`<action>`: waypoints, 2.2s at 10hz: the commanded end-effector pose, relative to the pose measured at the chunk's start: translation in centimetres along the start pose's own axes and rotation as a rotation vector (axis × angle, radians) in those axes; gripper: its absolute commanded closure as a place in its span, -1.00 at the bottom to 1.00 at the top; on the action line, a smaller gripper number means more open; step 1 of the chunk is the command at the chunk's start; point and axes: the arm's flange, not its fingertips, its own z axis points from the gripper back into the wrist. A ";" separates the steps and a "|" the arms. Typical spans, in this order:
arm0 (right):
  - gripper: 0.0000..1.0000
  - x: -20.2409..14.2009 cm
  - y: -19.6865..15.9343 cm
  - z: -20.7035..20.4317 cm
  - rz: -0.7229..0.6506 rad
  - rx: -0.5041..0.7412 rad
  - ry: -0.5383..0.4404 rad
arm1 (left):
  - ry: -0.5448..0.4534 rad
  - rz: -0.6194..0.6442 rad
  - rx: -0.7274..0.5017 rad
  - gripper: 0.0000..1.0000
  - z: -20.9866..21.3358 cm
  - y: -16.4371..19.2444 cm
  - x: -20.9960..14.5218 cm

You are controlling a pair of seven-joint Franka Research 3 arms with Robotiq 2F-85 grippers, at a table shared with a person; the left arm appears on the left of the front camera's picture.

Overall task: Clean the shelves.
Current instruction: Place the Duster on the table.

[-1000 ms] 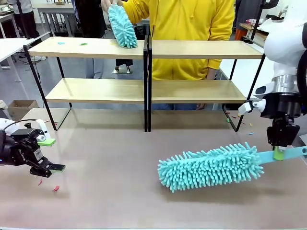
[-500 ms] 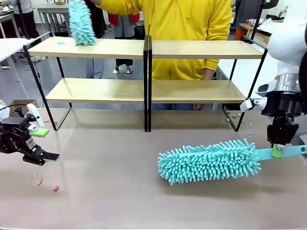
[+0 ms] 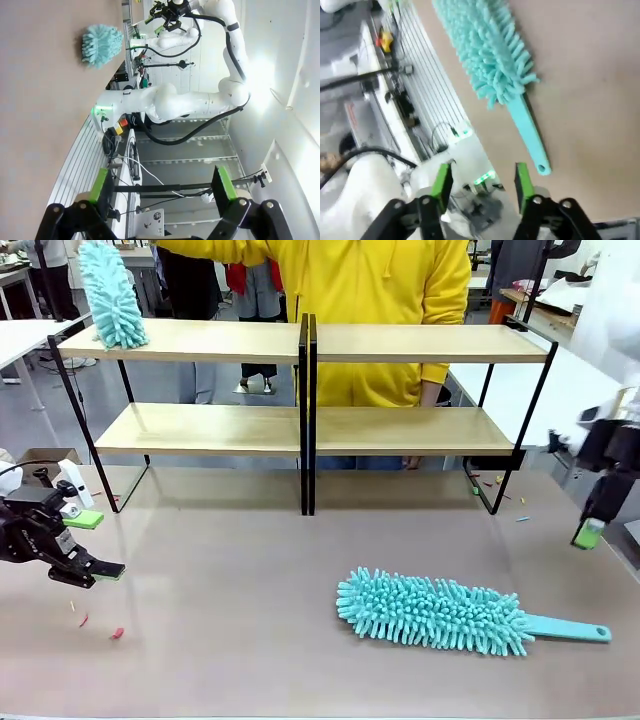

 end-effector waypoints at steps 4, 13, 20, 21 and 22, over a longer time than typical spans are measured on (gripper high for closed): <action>-1.00 -3.2 7.2 -0.6 -0.174 0.409 -0.362 | 0.007 -0.006 -0.017 -1.00 -0.2 -0.3 -0.6; -1.00 -4.4 4.6 1.9 -0.126 0.343 -0.305 | 0.007 -0.006 -0.017 -1.00 -0.2 -0.3 -0.6; -1.00 -4.4 4.6 1.9 -0.126 0.343 -0.305 | 0.007 -0.006 -0.017 -1.00 -0.2 -0.3 -0.6; -1.00 -4.4 4.6 1.9 -0.126 0.343 -0.305 | 0.007 -0.006 -0.017 -1.00 -0.2 -0.3 -0.6; -1.00 -4.4 4.6 1.9 -0.126 0.343 -0.305 | 0.007 -0.006 -0.017 -1.00 -0.2 -0.3 -0.6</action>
